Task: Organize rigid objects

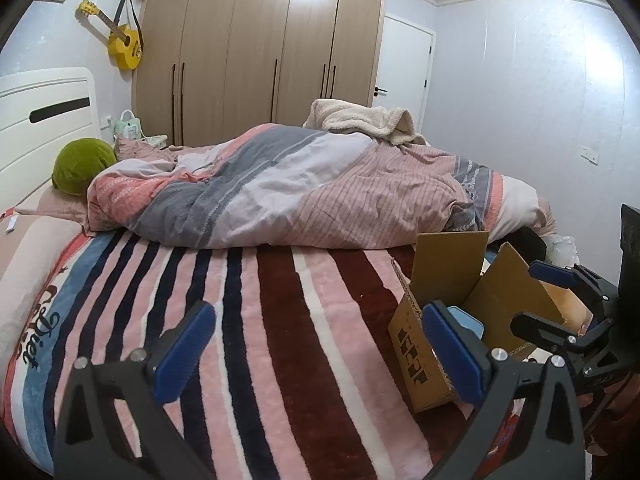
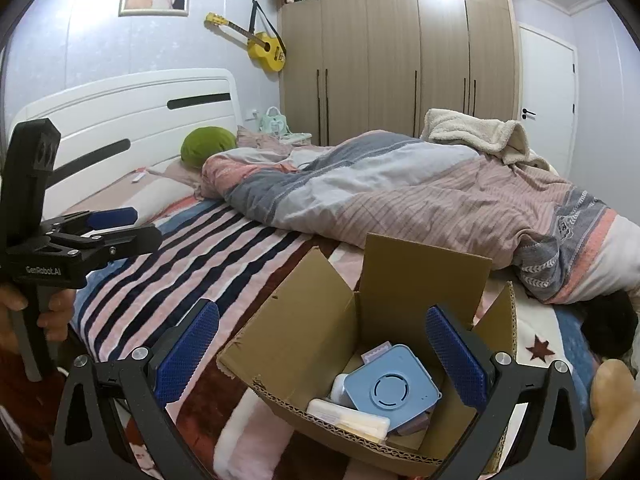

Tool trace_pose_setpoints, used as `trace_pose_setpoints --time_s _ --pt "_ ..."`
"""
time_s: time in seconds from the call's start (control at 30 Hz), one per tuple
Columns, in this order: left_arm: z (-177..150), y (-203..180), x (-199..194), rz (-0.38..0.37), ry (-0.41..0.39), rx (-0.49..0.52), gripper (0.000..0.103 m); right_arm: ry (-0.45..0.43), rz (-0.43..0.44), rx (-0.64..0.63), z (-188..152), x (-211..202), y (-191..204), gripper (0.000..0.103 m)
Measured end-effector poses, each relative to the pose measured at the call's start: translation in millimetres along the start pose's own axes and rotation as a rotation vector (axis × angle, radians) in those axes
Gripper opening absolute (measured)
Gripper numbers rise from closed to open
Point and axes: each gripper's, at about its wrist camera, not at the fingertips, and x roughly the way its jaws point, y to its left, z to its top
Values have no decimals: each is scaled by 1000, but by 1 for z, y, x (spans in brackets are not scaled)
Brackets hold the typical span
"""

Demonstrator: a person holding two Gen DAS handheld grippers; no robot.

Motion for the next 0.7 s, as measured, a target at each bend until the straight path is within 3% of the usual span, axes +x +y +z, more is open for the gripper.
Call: trace_pose_setpoints --time_s 0.7 --pt "-1 6 1 17 2 -5 102 4 -10 8 -2 0 1 103"
